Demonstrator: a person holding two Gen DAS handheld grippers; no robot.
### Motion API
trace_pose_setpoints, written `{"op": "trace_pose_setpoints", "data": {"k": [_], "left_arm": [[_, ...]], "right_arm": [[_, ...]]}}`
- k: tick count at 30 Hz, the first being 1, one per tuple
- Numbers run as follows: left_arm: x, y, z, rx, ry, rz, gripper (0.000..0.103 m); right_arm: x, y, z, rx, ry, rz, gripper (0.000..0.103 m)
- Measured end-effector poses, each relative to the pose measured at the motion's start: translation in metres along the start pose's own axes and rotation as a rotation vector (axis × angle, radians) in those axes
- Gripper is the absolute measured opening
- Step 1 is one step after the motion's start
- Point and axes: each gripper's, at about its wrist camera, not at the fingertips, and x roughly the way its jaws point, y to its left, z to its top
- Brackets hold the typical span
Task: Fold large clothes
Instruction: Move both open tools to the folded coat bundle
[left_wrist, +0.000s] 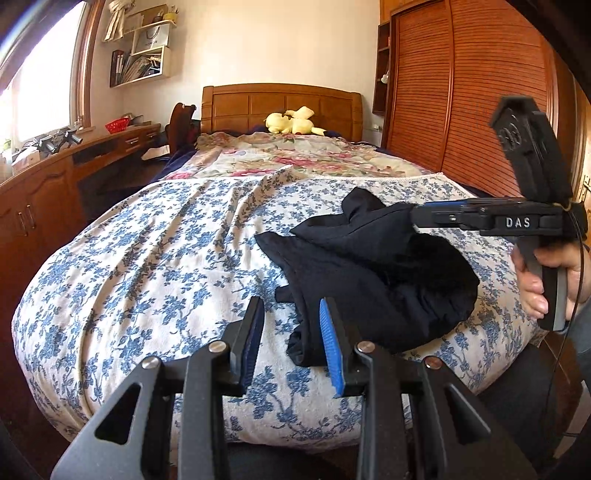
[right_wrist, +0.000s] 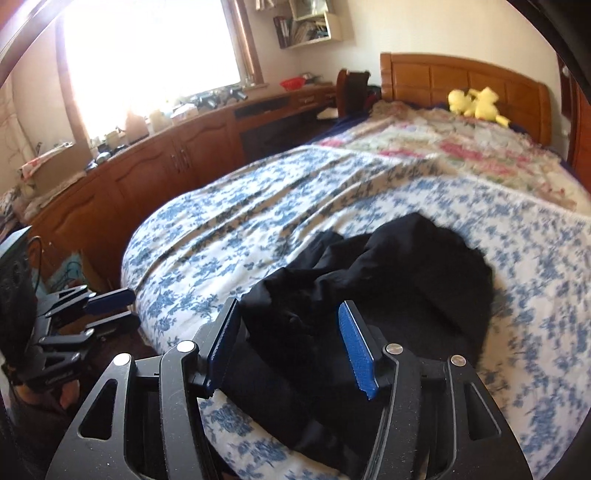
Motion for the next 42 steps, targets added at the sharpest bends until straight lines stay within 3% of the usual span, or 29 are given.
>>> {"op": "trace_pose_setpoints", "data": {"k": [4, 8, 10, 16, 28, 42], "left_arm": [[0.001, -0.011, 0.002, 0.027, -0.009, 0.002, 0.029], [0.005, -0.022, 0.007, 0.044, -0.005, -0.013, 0.029], [0.008, -0.027, 0.009, 0.046, -0.002, -0.023, 0.029], [0.021, -0.044, 0.013, 0.063, 0.011, -0.042, 0.029], [0.053, -0.068, 0.02, 0.074, 0.045, -0.096, 0.034], [0.089, -0.071, 0.003, 0.061, 0.138, -0.076, 0.035]], "right_arm": [[-0.022, -0.018, -0.01, -0.054, -0.016, -0.187, 0.056], [-0.026, -0.062, -0.029, 0.08, 0.007, -0.16, 0.055], [-0.017, -0.07, -0.039, 0.073, 0.039, -0.183, 0.048], [0.009, -0.07, -0.076, 0.071, 0.112, -0.156, 0.048], [0.01, -0.068, -0.1, 0.11, 0.061, -0.174, 0.048], [0.009, -0.066, -0.108, 0.112, 0.038, -0.181, 0.048]]}}
